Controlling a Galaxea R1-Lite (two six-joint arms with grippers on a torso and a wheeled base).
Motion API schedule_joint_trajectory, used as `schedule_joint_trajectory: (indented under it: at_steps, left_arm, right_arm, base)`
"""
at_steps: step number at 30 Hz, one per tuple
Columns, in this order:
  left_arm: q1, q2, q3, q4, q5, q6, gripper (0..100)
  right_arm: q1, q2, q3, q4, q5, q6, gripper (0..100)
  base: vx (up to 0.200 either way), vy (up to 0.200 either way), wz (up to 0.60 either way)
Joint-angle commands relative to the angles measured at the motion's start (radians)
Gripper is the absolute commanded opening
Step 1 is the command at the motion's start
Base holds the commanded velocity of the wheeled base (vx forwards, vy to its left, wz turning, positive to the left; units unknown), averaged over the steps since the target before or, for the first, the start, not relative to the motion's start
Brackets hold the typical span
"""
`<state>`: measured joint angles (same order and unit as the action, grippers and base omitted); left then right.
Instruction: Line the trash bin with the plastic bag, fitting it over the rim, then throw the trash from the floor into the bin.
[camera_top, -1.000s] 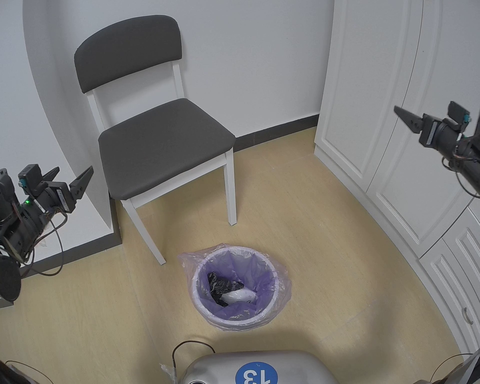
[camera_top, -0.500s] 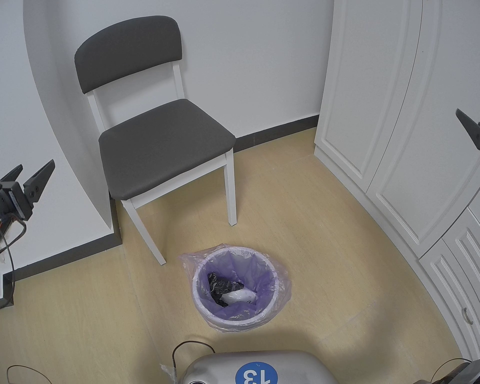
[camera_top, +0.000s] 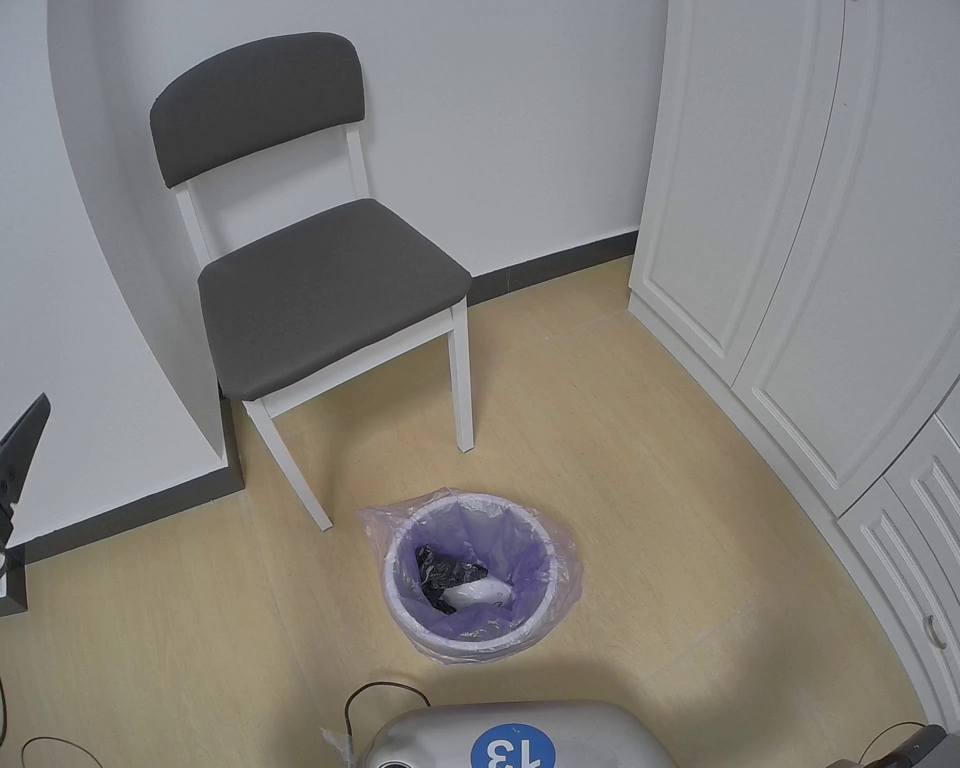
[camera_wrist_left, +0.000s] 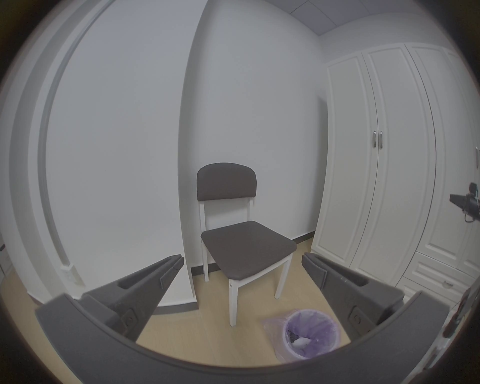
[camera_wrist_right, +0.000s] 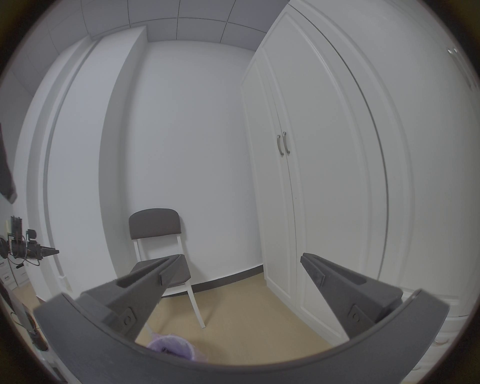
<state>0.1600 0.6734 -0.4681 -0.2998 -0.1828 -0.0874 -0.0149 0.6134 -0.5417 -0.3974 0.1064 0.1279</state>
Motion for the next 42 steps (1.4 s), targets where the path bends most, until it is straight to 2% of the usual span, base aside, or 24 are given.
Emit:
schedule_joint_trajectory:
  at_steps: [1,8,15,17,22,26,28,31,34,37,39,40,42]
  left_arm:
    - [-0.017,-0.204,-0.047,0.171,-0.014,-0.035,100]
    - [-0.091,-0.285,-0.061,0.274,-0.011,-0.031,100]
    - [-0.096,-0.333,-0.078,0.311,-0.011,-0.026,100]
    - [-0.105,-0.370,-0.112,0.384,-0.012,-0.025,100]
    - [-0.192,-0.442,-0.221,0.599,0.000,-0.018,100]
    - [-0.192,-0.483,-0.242,0.662,0.009,-0.006,100]
    - [-0.185,-0.529,-0.238,0.705,0.011,0.040,100]
    - [-0.183,-0.554,-0.231,0.739,0.019,0.060,100]
    - [-0.183,-0.620,-0.187,0.788,0.059,0.066,100]
    - [-0.158,-0.673,-0.106,0.788,0.078,0.069,100]
    - [-0.157,-0.673,-0.081,0.781,0.089,0.071,100]
    - [-0.158,-0.673,-0.049,0.771,0.132,0.072,100]
    - [-0.158,-0.673,-0.020,0.728,0.158,0.072,100]
  right_arm:
    - [0.000,-0.285,0.000,0.195,0.009,0.001,100]
    - [0.003,-0.477,0.017,0.370,0.010,0.007,100]
    - [0.013,-0.589,0.062,0.431,0.012,0.009,100]
    - [0.015,-0.613,0.092,0.434,-0.001,0.010,100]
    - [0.015,-0.613,0.123,0.430,0.009,0.039,100]
    - [0.016,-0.613,0.163,0.420,0.010,0.026,100]
    - [0.016,-0.613,0.226,0.376,0.010,-0.005,100]
    - [0.016,-0.613,0.278,0.330,0.010,-0.024,100]
    - [0.016,-0.613,0.404,0.177,0.012,-0.073,100]
    - [0.016,-0.613,0.496,0.049,0.018,-0.091,100]
    - [0.016,-0.613,0.514,0.022,0.024,-0.091,100]
    - [0.016,-0.613,0.542,-0.015,0.050,-0.093,100]
    - [0.016,-0.613,0.542,-0.018,0.056,-0.091,100]
  base:
    - [0.000,0.000,0.00]
    - [0.000,0.000,0.00]
    - [0.000,0.000,0.00]
    - [0.000,0.000,0.00]
    - [0.000,0.000,0.00]
    - [0.000,0.000,0.00]
    - [0.000,0.000,0.00]
    - [0.000,0.000,0.00]
    - [0.000,0.000,0.00]
    - [0.000,0.000,0.00]
    - [0.000,0.000,0.00]
    - [0.000,0.000,0.00]
    - [0.000,0.000,0.00]
